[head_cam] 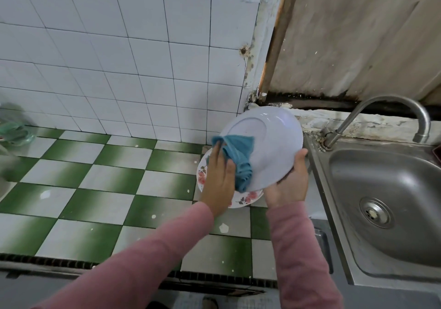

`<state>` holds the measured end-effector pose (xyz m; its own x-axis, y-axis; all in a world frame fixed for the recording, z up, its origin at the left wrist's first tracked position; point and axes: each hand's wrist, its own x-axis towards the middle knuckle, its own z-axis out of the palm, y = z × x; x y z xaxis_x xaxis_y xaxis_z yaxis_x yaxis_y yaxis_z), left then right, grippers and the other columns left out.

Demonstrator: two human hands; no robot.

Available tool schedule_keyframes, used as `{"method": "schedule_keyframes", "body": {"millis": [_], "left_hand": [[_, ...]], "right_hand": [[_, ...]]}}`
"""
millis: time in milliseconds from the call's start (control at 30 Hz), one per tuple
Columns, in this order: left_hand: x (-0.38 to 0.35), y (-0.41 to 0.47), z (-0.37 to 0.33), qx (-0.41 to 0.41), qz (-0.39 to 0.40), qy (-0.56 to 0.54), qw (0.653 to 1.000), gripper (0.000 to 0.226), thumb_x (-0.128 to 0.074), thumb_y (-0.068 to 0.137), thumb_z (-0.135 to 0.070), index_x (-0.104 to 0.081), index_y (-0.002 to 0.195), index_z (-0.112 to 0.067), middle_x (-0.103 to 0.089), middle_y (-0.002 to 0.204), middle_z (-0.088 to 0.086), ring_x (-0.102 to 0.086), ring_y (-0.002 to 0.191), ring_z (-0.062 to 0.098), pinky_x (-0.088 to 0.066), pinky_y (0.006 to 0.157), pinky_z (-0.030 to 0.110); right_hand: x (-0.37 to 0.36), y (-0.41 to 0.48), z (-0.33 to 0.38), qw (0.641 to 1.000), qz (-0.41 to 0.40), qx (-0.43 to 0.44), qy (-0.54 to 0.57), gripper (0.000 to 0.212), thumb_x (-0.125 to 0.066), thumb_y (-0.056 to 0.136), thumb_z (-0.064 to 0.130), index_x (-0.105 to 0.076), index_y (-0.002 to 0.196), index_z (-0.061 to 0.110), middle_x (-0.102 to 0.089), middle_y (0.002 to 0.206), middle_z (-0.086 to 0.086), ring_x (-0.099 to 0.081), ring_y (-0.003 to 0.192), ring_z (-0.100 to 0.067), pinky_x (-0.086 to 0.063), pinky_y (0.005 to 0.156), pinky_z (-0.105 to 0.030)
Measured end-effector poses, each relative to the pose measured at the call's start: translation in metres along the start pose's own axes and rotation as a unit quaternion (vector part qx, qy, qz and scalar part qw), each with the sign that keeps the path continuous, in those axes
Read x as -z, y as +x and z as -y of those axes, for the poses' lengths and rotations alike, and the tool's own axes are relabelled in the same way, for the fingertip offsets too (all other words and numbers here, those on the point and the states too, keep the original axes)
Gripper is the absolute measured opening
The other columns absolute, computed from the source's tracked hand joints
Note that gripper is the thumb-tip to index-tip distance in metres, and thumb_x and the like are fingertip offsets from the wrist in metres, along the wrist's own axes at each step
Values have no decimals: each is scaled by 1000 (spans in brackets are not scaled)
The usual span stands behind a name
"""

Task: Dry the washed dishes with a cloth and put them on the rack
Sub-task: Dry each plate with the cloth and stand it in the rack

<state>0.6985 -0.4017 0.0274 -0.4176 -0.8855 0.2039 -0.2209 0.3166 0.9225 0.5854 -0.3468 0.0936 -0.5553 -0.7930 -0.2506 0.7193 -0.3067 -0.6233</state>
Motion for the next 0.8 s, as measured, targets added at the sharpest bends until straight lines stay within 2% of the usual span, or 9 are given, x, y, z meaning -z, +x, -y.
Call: {"method": "schedule_keyframes", "body": {"millis": [67,133,233,333,467,567,633,700,800], "left_hand": [[-3,-3,-1,-117,19,127,985,57,-24,101,-46,-14,154,-28,-10,163,-1,-2,152,18,-4,124,38],[-1,-5,-5,-184,37,187,964,66,-31,98,-51,-18,155,-22,-13,163,1,0,152,20,1,123,39],[12,3,4,-207,91,207,952,86,-44,89,-65,-16,157,-19,-15,163,0,-6,151,18,-4,123,39],[17,3,11,-203,127,228,944,99,-61,83,-65,-14,157,-19,-16,162,-2,-11,150,16,-8,123,36],[15,-1,18,-208,78,201,954,80,-64,86,-46,-29,152,-16,-33,155,7,-32,143,26,-32,117,47],[19,2,24,-238,38,191,952,72,-78,81,-22,-42,143,-13,-47,145,10,-48,132,29,-46,106,47],[25,6,25,-219,19,172,960,60,-76,82,-27,-51,134,-10,-59,130,10,-60,115,27,-54,96,44],[31,10,22,-171,-10,145,975,48,-77,82,-24,-58,122,-7,-67,108,8,-67,94,23,-60,81,42],[41,17,13,-77,-65,83,991,27,-75,84,-15,-59,105,-20,-65,87,-10,-66,78,6,-60,71,31]], "right_hand": [[1,1,-2,999,7,-35,13,56,-32,100,59,-61,123,16,-71,117,-15,-69,102,-32,-57,90,-46],[2,2,-4,997,26,-71,-8,61,-30,99,62,-60,124,14,-69,120,-20,-70,102,-33,-58,88,-46],[8,5,-3,994,44,-99,-28,57,-35,100,54,-58,129,11,-68,122,-18,-69,108,-32,-57,89,-45],[13,10,-1,992,27,-113,-41,58,-52,94,43,-51,138,5,-60,134,-21,-61,121,-36,-56,91,-47],[15,13,-3,990,1,-136,-46,47,-55,98,29,-52,136,1,-63,129,-21,-68,104,-32,-60,73,-41],[16,13,-4,989,9,-130,-75,34,-59,97,20,-57,125,0,-70,110,-14,-71,92,-26,-61,73,-36],[19,12,-3,986,8,-119,-118,30,-62,96,23,-60,119,4,-70,103,-10,-71,90,-23,-60,75,-34],[20,10,0,967,6,-112,-231,31,-62,95,35,-63,114,10,-72,108,-4,-71,98,-22,-57,80,-34],[23,9,5,893,-17,-27,-449,34,-60,95,43,-59,119,19,-67,121,-2,-63,99,-12,-48,75,-22]]}}
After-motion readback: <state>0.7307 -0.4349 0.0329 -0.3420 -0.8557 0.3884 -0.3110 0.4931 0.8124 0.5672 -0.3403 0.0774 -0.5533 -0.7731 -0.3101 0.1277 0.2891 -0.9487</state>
